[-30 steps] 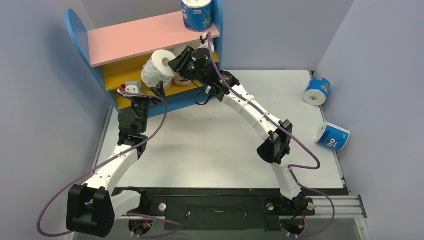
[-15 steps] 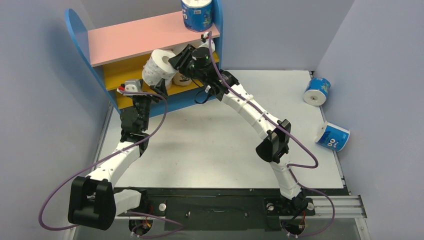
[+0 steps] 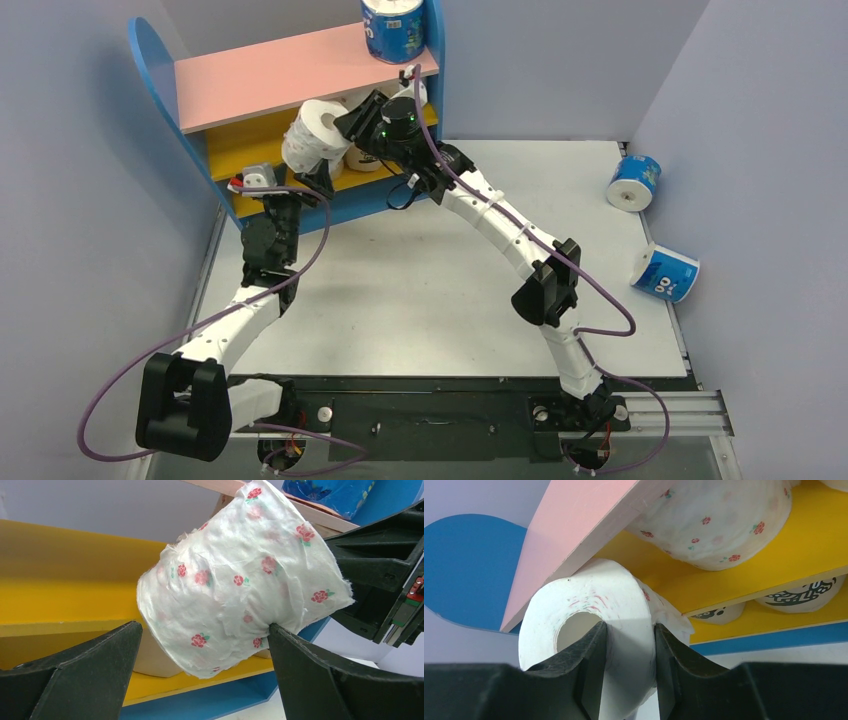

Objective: Place and organize the paper towels onto the shelf
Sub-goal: Place the paper towel at the center of the board.

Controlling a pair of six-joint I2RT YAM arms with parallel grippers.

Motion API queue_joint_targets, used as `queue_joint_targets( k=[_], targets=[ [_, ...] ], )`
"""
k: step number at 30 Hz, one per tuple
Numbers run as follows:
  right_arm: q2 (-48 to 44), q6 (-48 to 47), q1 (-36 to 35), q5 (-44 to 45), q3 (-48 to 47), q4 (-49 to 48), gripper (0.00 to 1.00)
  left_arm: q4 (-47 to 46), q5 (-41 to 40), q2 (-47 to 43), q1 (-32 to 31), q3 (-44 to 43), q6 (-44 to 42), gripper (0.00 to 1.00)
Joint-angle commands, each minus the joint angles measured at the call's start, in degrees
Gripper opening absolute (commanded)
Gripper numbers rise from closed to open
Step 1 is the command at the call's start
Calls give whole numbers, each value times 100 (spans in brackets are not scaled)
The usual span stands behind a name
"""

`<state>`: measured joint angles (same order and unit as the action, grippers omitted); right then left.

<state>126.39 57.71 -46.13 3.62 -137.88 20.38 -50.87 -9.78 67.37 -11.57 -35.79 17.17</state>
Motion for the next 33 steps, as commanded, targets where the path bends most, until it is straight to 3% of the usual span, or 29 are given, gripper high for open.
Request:
queue_joint_targets(
  k=[1, 16, 26, 33],
  targets=[
    [-107, 108, -338, -522, 308, -545, 20, 198, -259, 6, 43, 138, 64, 96],
    [-303, 104, -391, -649, 653, -659, 27, 310, -164, 40, 22, 123, 169, 97],
    [-553, -142, -457, -504, 698, -278, 1, 340, 60, 63, -78, 94, 203, 97],
    [-971, -463, -471, -88, 969, -24, 0, 359, 154, -6, -229, 81, 113, 97]
  ],
)
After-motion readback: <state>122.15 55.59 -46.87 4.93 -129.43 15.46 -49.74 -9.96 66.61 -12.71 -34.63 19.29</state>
